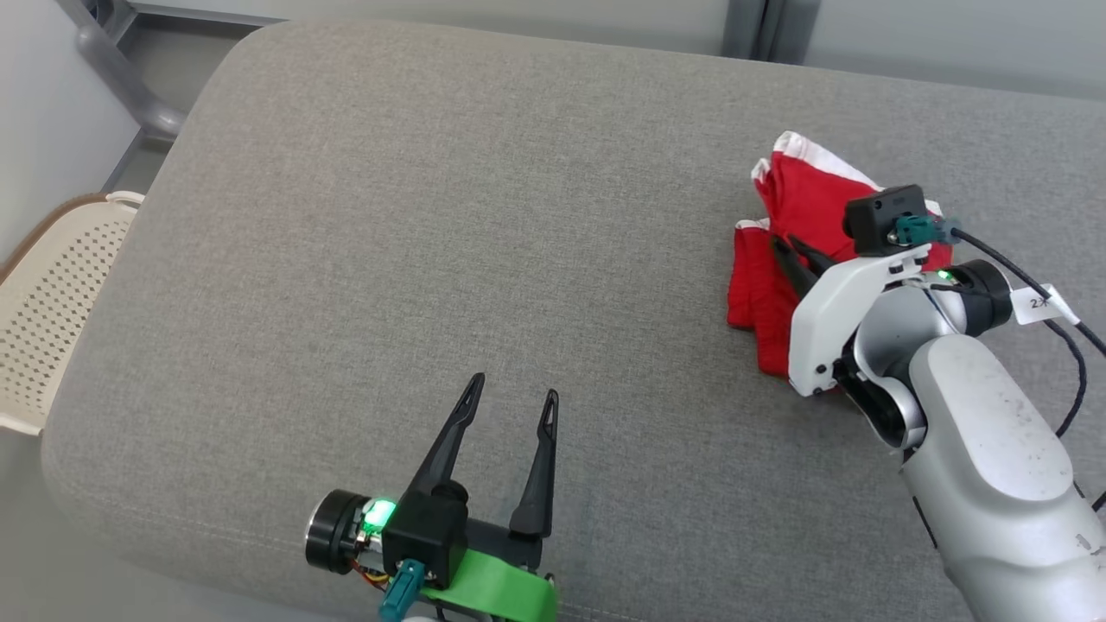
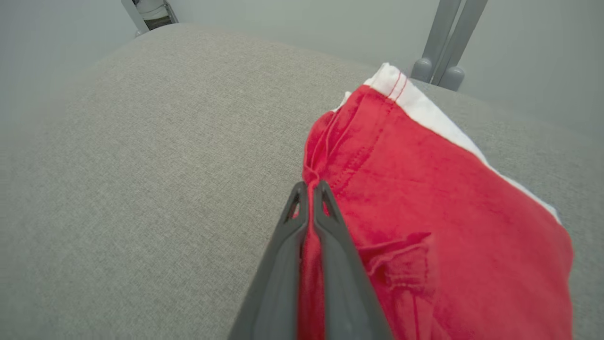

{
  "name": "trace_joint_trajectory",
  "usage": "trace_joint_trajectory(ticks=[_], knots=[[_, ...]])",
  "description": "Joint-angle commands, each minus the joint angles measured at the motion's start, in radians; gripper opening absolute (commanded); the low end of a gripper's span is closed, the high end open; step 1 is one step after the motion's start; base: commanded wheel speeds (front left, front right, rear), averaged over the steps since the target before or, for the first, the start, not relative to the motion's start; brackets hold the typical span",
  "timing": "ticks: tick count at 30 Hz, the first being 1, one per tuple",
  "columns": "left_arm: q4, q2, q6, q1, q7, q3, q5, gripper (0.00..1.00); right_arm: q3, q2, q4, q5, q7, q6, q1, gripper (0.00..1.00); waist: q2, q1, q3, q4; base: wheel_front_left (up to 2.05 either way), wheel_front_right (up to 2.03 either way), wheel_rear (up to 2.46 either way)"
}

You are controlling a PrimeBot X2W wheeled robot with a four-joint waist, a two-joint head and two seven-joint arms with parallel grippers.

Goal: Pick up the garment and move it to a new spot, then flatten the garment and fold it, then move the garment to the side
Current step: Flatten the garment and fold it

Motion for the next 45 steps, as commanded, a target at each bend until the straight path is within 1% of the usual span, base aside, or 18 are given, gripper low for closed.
trace_joint_trajectory(ticks=[1, 3, 4, 5, 7, 10, 16, 20, 23, 26, 27, 28, 29, 30, 32, 35, 40, 45], knots=[[0.000, 0.001, 0.007, -0.018, -0.003, -0.002, -0.009, 1.00, 0.008, 0.005, 0.007, -0.003, 0.000, -0.002, 0.014, 0.00, 0.0000, 0.0000, 0.015, 0.015, 0.00, 0.00, 0.00], [0.001, 0.001, 0.009, -0.019, -0.003, -0.007, -0.015, 1.00, 0.019, 0.022, 0.014, 0.014, -0.006, -0.002, 0.015, 0.00, 0.0000, 0.0000, 0.018, 0.018, 0.00, 0.00, 0.00], [0.002, 0.001, 0.010, -0.021, -0.003, -0.008, -0.018, 1.00, 0.023, 0.032, 0.015, 0.025, -0.015, -0.002, 0.014, 0.46, 0.0000, 0.0000, 0.019, 0.019, 0.00, 0.00, 0.00], [0.003, 0.001, 0.011, -0.022, -0.003, -0.009, -0.020, 1.00, 0.023, 0.039, 0.014, 0.036, -0.024, -0.002, 0.012, 1.00, 0.0000, 0.0000, 0.019, 0.018, 0.00, 0.00, 0.00], [0.008, 0.001, 0.010, -0.022, -0.003, -0.008, -0.019, 1.00, 0.038, 0.050, 0.004, 0.065, -0.043, -0.002, 0.012, 1.00, 0.0000, 0.0000, 0.012, 0.011, 0.00, 0.00, 0.00], [0.011, 0.001, 0.013, -0.018, -0.003, 0.000, -0.010, 1.00, 0.032, 0.040, -0.027, 0.099, -0.099, -0.002, 0.004, 1.00, 0.0000, 0.0000, -0.003, -0.007, 0.00, 0.00, 0.00], [0.014, 0.001, 0.002, 0.016, -0.003, 0.026, 0.014, 1.00, -0.031, -0.018, -0.062, 0.110, -0.235, -0.002, 0.045, 1.00, 0.0000, 0.0000, -0.049, -0.068, 0.00, 0.00, 0.00], [0.015, 0.001, -0.004, 0.036, -0.003, 0.048, 0.029, 1.00, -0.068, -0.046, -0.036, 0.112, -0.301, -0.001, 0.089, 1.00, 0.0000, 0.0000, -0.075, -0.117, 0.00, 0.00, 0.00], [0.016, 0.001, -0.011, 0.048, -0.003, 0.059, 0.038, 1.00, -0.079, -0.051, 0.005, 0.163, -0.308, -0.001, 0.118, 1.00, 0.0000, 0.0000, -0.088, -0.139, 0.00, 0.00, 0.00], [0.015, 0.001, -0.021, 0.046, -0.003, 0.059, 0.044, 1.00, -0.061, -0.064, 0.037, 0.274, -0.278, -0.001, 0.122, 1.00, 0.0000, 0.0000, -0.089, -0.140, 0.00, 0.00, 0.00], [0.014, 0.001, -0.025, 0.043, -0.003, 0.056, 0.045, 1.00, -0.056, -0.075, 0.044, 0.307, -0.267, -0.001, 0.119, 0.94, 0.0000, 0.0000, -0.087, -0.135, 0.00, 0.00, 0.00], [0.013, 0.001, -0.027, 0.038, -0.003, 0.052, 0.046, 1.00, -0.046, -0.091, 0.048, 0.344, -0.254, -0.001, 0.114, 0.49, 0.0000, 0.0000, -0.085, -0.127, 0.00, 0.00, 0.00], [0.011, 0.001, -0.028, 0.035, -0.002, 0.051, 0.047, 1.00, -0.029, -0.107, 0.046, 0.365, -0.248, -0.001, 0.108, 0.34, 0.0000, 0.0000, -0.082, -0.120, 0.00, 0.00, 0.00], [0.010, 0.001, -0.026, 0.034, -0.003, 0.050, 0.046, 1.00, -0.013, -0.128, 0.049, 0.390, -0.241, -0.001, 0.102, 0.00, 0.0000, 0.0000, -0.077, -0.110, 0.00, 0.00, 0.00], [0.009, 0.001, -0.025, 0.036, -0.003, 0.048, 0.040, 1.00, 0.019, -0.161, 0.057, 0.426, -0.238, -0.001, 0.088, 0.00, 0.0000, 0.0000, -0.068, -0.092, 0.00, 0.00, 0.00], [0.010, 0.001, -0.027, 0.034, -0.003, 0.042, 0.033, 1.00, 0.078, -0.197, 0.074, 0.422, -0.273, -0.001, 0.054, 0.00, 0.0000, 0.0000, -0.052, -0.066, 0.00, 0.00, 0.00], [0.010, 0.001, -0.028, 0.010, -0.003, 0.027, 0.017, 1.00, 0.229, -0.216, 0.142, 0.387, -0.359, -0.002, -0.014, 0.00, 0.0000, 0.0000, -0.022, -0.026, 0.00, 0.00, 0.00], [0.008, 0.001, -0.025, -0.010, -0.003, 0.017, 0.012, 1.00, 0.350, -0.195, 0.274, 0.354, -0.427, -0.002, -0.083, 0.00, 0.0000, 0.0000, 0.010, 0.013, 0.00, 0.00, 0.00]])
